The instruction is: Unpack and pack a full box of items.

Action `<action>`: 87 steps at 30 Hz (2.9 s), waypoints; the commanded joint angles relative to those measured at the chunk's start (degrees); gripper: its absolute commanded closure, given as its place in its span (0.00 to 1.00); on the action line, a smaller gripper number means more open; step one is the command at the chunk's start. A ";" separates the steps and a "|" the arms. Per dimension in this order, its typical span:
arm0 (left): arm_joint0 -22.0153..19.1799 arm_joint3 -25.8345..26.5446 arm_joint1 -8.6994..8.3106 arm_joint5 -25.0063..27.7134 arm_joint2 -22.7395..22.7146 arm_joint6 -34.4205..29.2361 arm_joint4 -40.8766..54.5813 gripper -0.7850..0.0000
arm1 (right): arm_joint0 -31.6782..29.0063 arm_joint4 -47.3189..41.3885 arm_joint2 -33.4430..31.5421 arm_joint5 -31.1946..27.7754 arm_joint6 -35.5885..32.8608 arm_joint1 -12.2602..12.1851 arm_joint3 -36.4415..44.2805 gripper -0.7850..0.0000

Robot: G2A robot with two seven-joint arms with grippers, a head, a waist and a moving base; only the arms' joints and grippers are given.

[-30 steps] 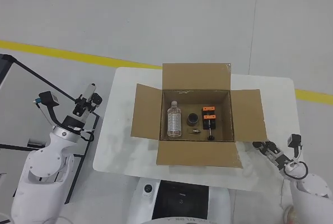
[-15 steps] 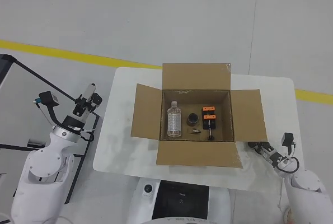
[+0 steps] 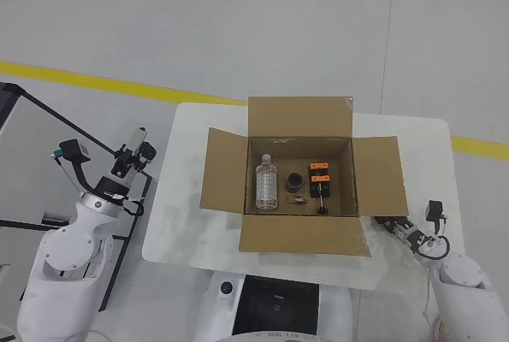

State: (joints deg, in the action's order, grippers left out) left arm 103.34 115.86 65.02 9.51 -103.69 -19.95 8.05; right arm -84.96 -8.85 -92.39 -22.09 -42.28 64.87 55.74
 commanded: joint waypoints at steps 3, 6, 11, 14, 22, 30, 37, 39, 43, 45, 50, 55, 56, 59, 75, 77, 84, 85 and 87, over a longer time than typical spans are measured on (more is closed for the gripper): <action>0.00 0.00 0.00 0.00 0.00 0.00 0.00 0.00 | 0.10 -0.27 0.43 -0.10 0.38 0.04 -0.17 0.58; 0.00 0.00 0.00 0.00 0.00 0.00 0.00 0.00 | 0.25 -0.11 0.79 -0.06 0.79 0.06 -0.25 0.60; 0.00 0.00 0.00 0.00 0.00 0.00 0.00 0.00 | 0.73 -0.12 1.44 0.48 1.90 0.16 -0.94 0.57; 0.00 0.00 0.00 0.00 0.00 0.00 0.00 0.00 | 0.70 -0.97 1.43 0.32 2.14 0.18 -1.22 0.56; 0.00 0.00 0.00 0.00 0.00 0.00 0.00 0.00 | 1.23 -2.62 1.43 1.92 1.79 0.12 -1.86 0.56; 0.00 0.00 0.00 0.00 0.00 0.00 0.00 0.00 | 1.77 -2.86 2.26 1.46 2.61 0.25 -2.74 1.00; 0.00 0.00 0.00 0.00 0.00 0.00 0.00 0.00 | 1.32 -4.78 1.92 -1.67 2.61 0.26 -2.60 1.00; 0.00 0.00 0.00 0.00 0.00 0.00 0.00 0.00 | 1.02 -5.73 1.73 -3.00 2.48 0.28 -2.43 1.00; 0.00 0.00 0.00 0.00 0.00 0.00 0.00 0.00 | 0.19 -7.04 1.24 -5.43 2.15 0.22 -1.92 1.00; 0.00 0.00 0.00 0.00 0.00 0.00 0.00 0.00 | -0.19 -7.20 1.00 -6.45 2.12 0.16 -1.70 1.00; 0.00 0.00 0.00 0.00 0.00 0.00 0.00 0.00 | -0.47 -7.56 0.84 -6.97 1.88 0.06 -1.64 1.00; 0.00 0.00 0.00 0.00 0.00 0.00 0.00 0.00 | -0.82 -10.04 -0.48 -7.83 1.69 -0.13 -1.42 1.00; 0.00 0.00 0.00 0.00 0.00 0.00 0.00 0.00 | -0.89 -10.38 -0.71 -7.88 1.54 -0.18 -1.35 1.00; 0.00 0.00 0.00 0.00 0.00 0.00 0.00 0.00 | -1.32 -12.52 -2.02 -8.12 0.72 -0.41 -0.93 1.00; 0.00 0.00 0.00 0.00 0.00 0.00 0.00 0.00 | -8.95 -26.56 -17.23 -4.89 -8.93 -3.14 12.89 1.00; 0.00 0.00 0.00 0.00 0.00 0.00 0.00 0.00 | -10.81 -27.67 -18.46 -4.35 -9.87 -3.23 17.23 1.00; 0.00 0.00 0.00 0.00 0.00 0.00 0.00 0.00 | -15.17 -28.33 -18.00 -1.94 -11.72 -3.04 33.20 1.00; 0.00 0.00 0.00 0.00 0.00 0.00 0.00 0.00 | -15.59 -27.65 -16.89 -1.60 -11.11 -2.90 36.10 1.00; 0.00 0.00 0.00 0.00 0.00 0.00 0.00 0.00 | -15.63 -26.32 -14.83 -0.70 -10.28 -2.72 39.75 1.00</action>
State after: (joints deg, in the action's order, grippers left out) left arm 103.34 115.86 65.02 9.51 -103.69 -19.95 8.05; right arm -100.63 -35.87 -108.31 -23.23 -52.97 62.07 93.44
